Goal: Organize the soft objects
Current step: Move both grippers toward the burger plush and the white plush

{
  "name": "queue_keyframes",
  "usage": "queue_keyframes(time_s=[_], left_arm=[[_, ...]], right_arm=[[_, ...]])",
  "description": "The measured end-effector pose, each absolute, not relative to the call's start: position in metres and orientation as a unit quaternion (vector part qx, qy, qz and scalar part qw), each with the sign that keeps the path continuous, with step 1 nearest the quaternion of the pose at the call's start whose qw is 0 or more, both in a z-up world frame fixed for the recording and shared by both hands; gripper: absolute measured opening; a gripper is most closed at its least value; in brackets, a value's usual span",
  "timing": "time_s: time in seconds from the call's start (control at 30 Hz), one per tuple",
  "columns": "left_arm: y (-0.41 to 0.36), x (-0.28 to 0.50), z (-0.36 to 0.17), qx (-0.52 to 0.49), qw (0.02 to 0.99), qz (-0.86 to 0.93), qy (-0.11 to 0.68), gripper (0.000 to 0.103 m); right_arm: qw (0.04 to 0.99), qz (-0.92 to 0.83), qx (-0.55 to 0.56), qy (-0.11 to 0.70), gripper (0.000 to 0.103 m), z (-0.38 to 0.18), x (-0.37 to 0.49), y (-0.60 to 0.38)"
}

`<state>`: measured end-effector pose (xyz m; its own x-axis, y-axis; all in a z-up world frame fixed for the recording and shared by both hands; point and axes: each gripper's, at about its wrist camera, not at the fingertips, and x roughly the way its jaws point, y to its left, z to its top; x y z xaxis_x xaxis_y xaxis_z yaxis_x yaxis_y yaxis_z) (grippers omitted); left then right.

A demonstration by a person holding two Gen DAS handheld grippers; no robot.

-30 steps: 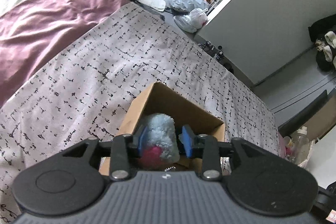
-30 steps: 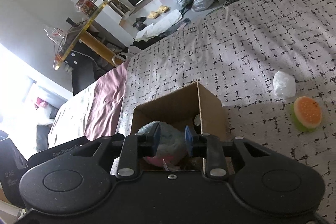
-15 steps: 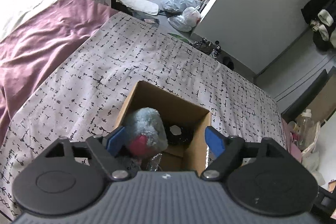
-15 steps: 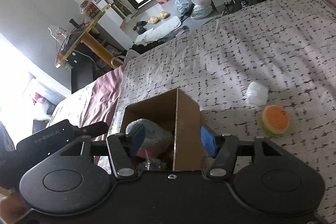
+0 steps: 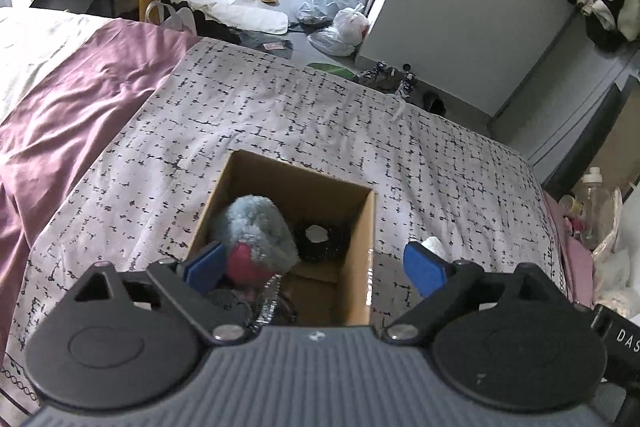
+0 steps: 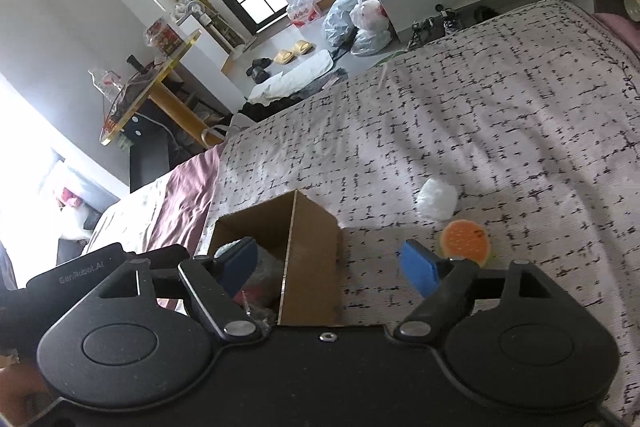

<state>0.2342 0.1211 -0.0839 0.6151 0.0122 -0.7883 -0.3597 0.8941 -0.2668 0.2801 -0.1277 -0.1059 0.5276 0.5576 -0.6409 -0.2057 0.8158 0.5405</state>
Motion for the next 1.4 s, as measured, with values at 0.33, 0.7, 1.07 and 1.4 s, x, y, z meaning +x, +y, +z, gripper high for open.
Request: queue_keyframes(time_s=[0.33, 0.7, 1.07, 1.4], left_arm=[[0.087, 0.241, -0.076, -0.182, 0.884, 0.091, 0.422, 0.101], [0.049, 0.253, -0.077, -0.172, 0.882, 0.084, 0.430, 0.101], [0.024, 0.270, -0.079, -0.183, 0.885, 0.081, 0.420, 0.100], [0.003, 0.296, -0.106, -0.166, 0.882, 0.057, 0.437, 0.099]], right_arm=[[0.856, 0.210, 0.205, 0.425, 0.084, -0.110, 0.281, -0.160], [0.856, 0.197, 0.213, 0.427, 0.084, -0.120, 0.291, -0.193], [0.850, 0.184, 0.222, 0.440, 0.084, -0.143, 0.304, -0.208], [0.844, 0.187, 0.207, 0.458, 0.083, -0.167, 0.319, -0.200]])
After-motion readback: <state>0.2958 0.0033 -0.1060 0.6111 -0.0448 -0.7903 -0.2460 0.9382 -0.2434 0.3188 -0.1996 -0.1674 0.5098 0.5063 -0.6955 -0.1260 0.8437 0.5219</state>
